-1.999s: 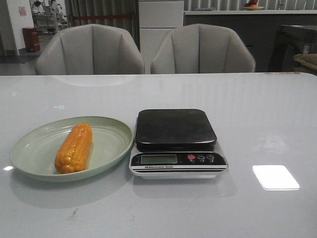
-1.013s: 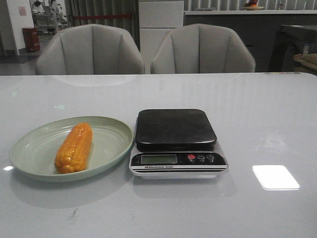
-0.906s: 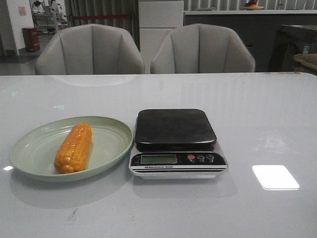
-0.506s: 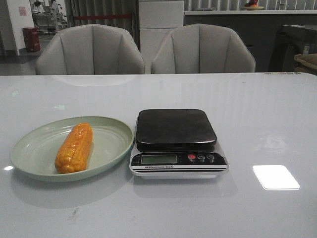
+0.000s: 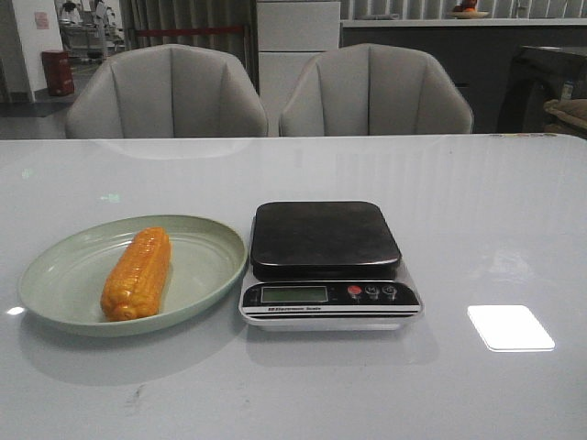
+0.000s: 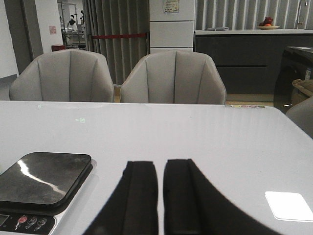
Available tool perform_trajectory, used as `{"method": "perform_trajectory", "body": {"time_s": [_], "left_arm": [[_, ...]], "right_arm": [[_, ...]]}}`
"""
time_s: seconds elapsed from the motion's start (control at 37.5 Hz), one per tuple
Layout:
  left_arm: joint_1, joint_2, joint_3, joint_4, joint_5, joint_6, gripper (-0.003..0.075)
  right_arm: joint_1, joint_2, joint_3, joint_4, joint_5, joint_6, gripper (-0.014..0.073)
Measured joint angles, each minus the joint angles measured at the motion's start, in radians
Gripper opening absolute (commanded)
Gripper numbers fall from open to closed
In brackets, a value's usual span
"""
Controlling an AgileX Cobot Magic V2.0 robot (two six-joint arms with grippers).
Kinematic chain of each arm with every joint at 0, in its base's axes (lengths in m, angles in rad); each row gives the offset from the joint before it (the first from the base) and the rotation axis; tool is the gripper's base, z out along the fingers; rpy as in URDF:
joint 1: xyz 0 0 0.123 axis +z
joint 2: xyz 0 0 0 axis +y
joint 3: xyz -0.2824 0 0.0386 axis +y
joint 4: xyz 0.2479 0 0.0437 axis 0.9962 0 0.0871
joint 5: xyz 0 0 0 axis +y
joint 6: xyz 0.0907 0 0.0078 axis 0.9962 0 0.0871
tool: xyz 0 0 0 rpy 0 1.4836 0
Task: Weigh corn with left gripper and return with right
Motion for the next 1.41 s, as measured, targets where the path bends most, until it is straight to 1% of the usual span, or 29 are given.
{"method": "perform_trajectory", "body": {"time_s": [0.11,0.24,0.61,0.67,0.72,0.83,0.88,0.96,1.01,1.07,1.23,1.31,1.41], "left_arm": [[0.0,0.054,0.0,0.0,0.026,0.0,0.0115],[0.0,0.097,0.0,0.0,0.028,0.0,0.0115],[0.0,0.108,0.0,0.0,0.026,0.0,0.012],[0.0,0.113,0.0,0.0,0.026,0.0,0.0144],[0.0,0.121,0.0,0.0,0.026,0.0,0.0195],[0.0,0.14,0.0,0.0,0.026,0.0,0.0363],[0.0,0.147,0.0,0.0,0.026,0.0,0.0428],[0.0,0.153,0.0,0.0,0.022,0.0,0.0501],[0.0,0.162,0.0,0.0,0.02,0.0,0.0526],[0.0,0.173,0.0,0.0,0.018,0.0,0.0535],[0.0,0.233,-0.008,-0.033,0.012,0.0,0.0536],[-0.033,0.292,-0.037,-0.052,0.006,0.002,0.0536],[-0.113,0.399,-0.094,-0.067,-0.006,0.014,0.0536]], "right_arm": [[0.0,0.0,0.0,0.0,0.0,0.0,0.0213],[0.0,0.0,0.0,0.0,0.0,0.0,0.0213],[0.0,0.0,0.0,0.0,0.0,0.0,0.0213],[0.0,0.0,0.0,0.0,0.0,0.0,0.0213],[0.0,0.0,0.0,0.0,0.0,0.0,0.0213],[0.0,0.0,0.0,0.0,0.0,0.0,0.0213],[0.0,0.0,0.0,0.0,0.0,0.0,0.0213],[0.0,0.0,0.0,0.0,0.0,0.0,0.0213],[0.0,0.0,0.0,0.0,0.0,0.0,0.0213],[0.0,0.0,0.0,0.0,0.0,0.0,0.0213],[0.0,0.0,0.0,0.0,0.0,0.0,0.0213],[0.0,0.0,0.0,0.0,0.0,0.0,0.0213],[0.0,0.0,0.0,0.0,0.0,0.0,0.0213]]}}
